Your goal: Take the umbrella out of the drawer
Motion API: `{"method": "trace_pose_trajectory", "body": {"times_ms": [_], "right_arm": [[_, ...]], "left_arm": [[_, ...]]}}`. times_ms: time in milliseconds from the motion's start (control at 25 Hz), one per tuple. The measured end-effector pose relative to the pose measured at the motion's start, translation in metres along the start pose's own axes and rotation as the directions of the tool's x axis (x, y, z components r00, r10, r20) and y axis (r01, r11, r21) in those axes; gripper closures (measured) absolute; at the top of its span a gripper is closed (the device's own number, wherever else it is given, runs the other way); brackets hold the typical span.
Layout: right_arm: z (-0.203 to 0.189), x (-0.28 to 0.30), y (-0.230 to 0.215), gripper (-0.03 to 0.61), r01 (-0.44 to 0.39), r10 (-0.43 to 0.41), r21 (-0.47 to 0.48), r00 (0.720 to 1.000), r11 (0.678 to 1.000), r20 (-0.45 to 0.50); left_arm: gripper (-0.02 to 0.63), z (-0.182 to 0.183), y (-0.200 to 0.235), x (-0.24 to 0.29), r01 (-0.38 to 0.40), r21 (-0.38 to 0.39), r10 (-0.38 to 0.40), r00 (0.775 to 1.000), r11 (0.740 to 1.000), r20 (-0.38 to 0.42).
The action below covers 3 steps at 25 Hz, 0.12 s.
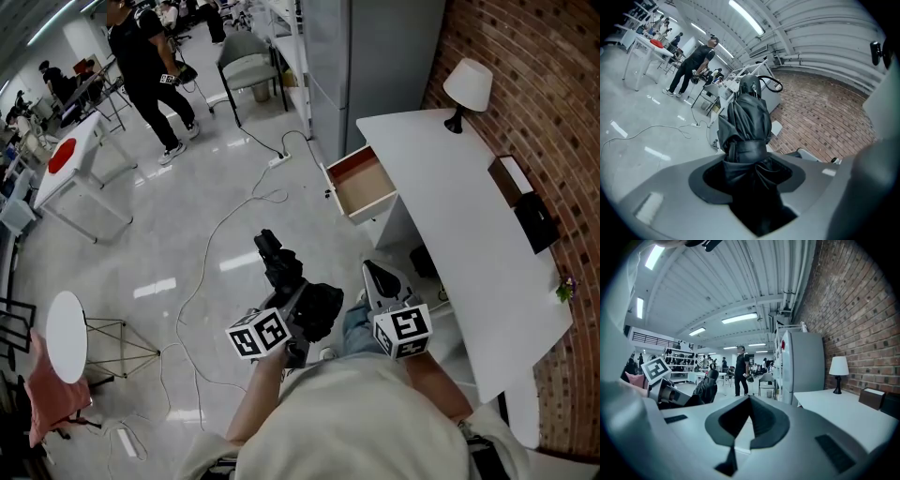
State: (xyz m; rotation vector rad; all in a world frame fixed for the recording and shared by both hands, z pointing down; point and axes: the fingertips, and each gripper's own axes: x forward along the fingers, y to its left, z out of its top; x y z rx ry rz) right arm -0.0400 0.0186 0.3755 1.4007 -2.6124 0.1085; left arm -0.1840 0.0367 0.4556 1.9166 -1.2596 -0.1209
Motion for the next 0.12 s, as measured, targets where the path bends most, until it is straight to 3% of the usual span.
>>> {"method": "trace_pose_trajectory", "body": {"times_ms": [120], "right_arm": [[-0.0009, 0.0034, -0.0017, 0.577, 0.003, -0.003, 0.000, 1.000, 1.000, -0.006]], "left_arm": [[0.379, 0.0001, 0.0018, 0.0041, 0.002, -0.008, -0.002, 1.000, 1.000, -0.006]]}}
